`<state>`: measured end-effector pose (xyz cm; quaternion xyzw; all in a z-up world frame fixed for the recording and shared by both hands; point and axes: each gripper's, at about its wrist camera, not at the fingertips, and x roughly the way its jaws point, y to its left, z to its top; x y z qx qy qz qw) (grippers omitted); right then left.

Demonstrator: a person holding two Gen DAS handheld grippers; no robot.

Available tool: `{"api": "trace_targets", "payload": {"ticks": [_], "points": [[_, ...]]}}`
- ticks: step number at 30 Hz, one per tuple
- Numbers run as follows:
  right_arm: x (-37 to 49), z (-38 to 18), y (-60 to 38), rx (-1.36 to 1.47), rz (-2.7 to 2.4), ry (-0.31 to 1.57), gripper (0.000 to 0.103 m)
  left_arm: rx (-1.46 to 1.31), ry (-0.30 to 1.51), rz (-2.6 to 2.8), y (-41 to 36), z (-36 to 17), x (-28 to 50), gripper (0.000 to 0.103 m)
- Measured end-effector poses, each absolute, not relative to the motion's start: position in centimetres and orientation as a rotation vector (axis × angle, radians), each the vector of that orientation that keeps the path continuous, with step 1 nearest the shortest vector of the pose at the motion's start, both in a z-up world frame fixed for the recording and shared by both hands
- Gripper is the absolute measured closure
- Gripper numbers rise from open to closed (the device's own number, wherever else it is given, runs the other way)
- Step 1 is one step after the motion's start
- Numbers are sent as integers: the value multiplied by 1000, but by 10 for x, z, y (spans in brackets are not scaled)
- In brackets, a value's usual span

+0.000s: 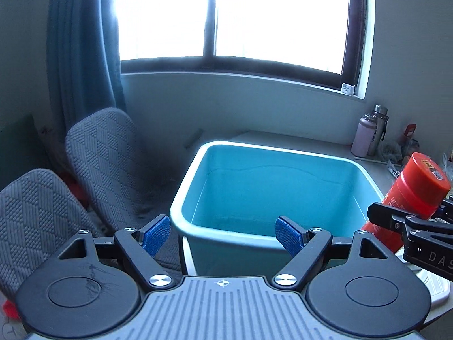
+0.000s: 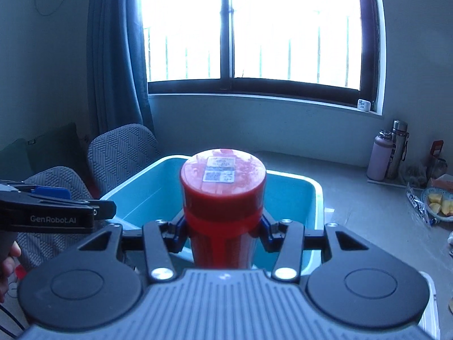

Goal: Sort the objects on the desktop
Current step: 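Lift the red canister with the right gripper and carry it over the bin, then open the right gripper to drop the red canister into the bin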

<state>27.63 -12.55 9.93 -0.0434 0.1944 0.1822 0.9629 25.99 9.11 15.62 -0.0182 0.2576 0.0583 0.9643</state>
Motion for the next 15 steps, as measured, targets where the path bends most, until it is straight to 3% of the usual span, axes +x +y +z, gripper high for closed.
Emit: {"api": "trace_targets", "payload": {"ticks": [15], "points": [[349,98,-114,-64,300,448,54,-3,585,49,111,157,347,20]]}}
